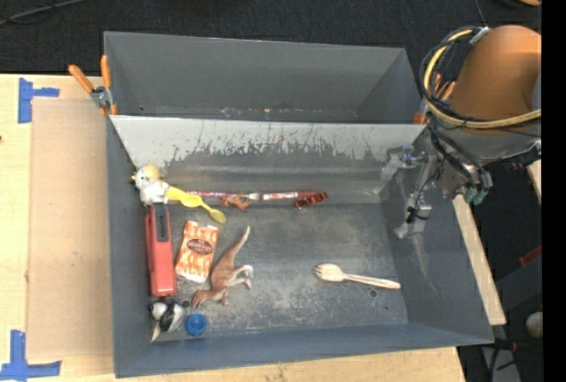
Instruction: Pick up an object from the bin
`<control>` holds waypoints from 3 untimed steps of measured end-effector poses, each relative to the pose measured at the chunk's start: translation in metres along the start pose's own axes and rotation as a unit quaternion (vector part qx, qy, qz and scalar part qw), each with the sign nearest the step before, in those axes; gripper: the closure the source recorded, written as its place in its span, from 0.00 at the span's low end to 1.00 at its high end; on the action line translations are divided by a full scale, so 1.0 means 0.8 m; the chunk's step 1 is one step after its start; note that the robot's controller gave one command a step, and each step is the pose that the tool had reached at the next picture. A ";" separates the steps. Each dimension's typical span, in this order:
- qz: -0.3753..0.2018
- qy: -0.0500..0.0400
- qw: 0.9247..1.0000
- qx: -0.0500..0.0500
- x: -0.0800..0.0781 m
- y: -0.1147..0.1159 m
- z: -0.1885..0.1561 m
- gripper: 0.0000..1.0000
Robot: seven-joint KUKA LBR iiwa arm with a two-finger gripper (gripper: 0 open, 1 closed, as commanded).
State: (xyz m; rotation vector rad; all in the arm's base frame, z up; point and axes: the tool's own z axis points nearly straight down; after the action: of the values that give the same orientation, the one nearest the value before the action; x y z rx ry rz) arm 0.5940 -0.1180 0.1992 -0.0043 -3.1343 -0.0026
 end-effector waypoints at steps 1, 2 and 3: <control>-0.001 -0.004 1.000 0.000 -0.002 0.001 -0.006 0.00; 0.012 -0.003 1.000 0.000 0.076 0.015 0.081 0.00; -0.007 -0.005 1.000 0.001 0.072 0.038 0.082 0.00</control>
Offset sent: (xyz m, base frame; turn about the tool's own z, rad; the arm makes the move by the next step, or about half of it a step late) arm -0.0640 0.0114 -0.0666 0.0263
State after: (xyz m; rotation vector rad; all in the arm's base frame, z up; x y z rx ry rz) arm 0.5363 -0.0869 0.1343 0.0170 -3.1444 0.0004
